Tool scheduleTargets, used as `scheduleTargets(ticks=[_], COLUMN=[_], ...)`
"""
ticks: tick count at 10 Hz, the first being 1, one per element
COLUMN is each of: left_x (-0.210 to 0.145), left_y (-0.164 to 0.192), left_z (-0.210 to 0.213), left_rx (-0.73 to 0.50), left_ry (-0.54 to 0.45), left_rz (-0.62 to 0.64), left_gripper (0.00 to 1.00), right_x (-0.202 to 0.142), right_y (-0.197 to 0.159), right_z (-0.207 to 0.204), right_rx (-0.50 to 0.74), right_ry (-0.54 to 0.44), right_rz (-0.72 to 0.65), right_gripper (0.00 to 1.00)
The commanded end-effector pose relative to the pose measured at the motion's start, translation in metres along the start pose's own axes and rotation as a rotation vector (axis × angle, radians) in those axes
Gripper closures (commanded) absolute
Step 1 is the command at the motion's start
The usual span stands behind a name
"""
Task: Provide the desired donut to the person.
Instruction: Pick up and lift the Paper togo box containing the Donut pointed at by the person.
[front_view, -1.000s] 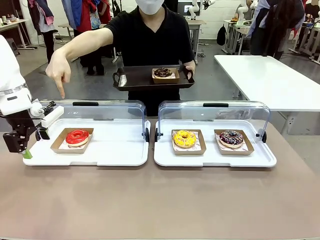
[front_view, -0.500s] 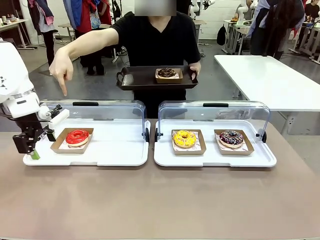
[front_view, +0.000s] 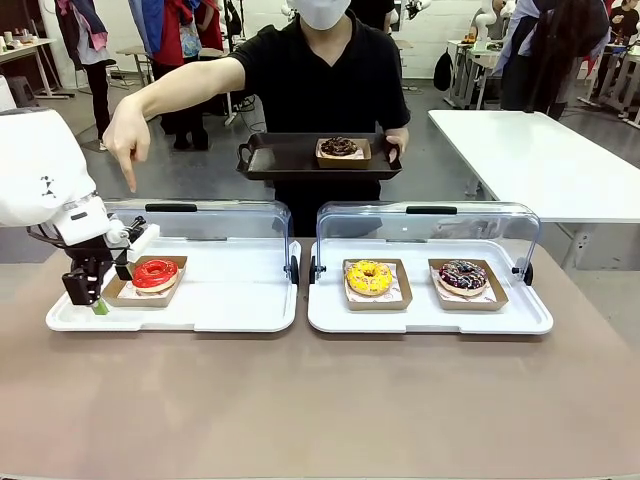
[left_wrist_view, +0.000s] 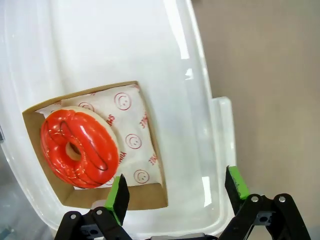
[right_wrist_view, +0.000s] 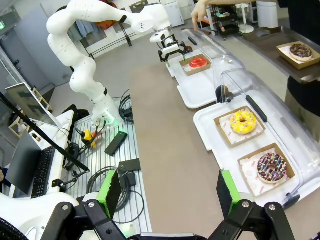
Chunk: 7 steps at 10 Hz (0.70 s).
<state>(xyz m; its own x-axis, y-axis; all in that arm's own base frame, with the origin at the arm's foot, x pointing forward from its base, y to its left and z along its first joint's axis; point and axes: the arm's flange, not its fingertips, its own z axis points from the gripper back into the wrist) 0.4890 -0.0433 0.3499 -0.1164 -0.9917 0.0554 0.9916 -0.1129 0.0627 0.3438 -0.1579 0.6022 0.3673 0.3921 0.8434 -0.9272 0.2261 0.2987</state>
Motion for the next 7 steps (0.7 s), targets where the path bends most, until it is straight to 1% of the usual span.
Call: scheduleTargets(ticks=[1,4,6,7], left_x=[-0.0026,-0.0011,-0.0018,-0.0022], left_y=[0.0071,0.0048,0.0054,0.0050], left_z=[-0.0045,-0.0090,-0.0130,-0.0128], left_rx=[0.024,0.052,0.031,0.025], left_ry=[0.015,0.084,0.090,0.114], left_rz=[0.034,0.041,0.050,0.067], left_gripper=[0.00,0.00,0.00,0.00], right_x=[-0.0005,-0.0005,-0.0005,-0.0005], right_y=[-0.0003,-0.0003,-0.0003,-0.0003], right_z=[0.0000,0.0000,0.0000,0.0000], right_rx=[0.007,0.007,0.007,0.007], right_ry=[-0.010,-0.010,-0.010,-0.010], right_rz=[0.005,0.005,0.005,0.005], right_gripper=[0.00,0.00,0.00,0.00])
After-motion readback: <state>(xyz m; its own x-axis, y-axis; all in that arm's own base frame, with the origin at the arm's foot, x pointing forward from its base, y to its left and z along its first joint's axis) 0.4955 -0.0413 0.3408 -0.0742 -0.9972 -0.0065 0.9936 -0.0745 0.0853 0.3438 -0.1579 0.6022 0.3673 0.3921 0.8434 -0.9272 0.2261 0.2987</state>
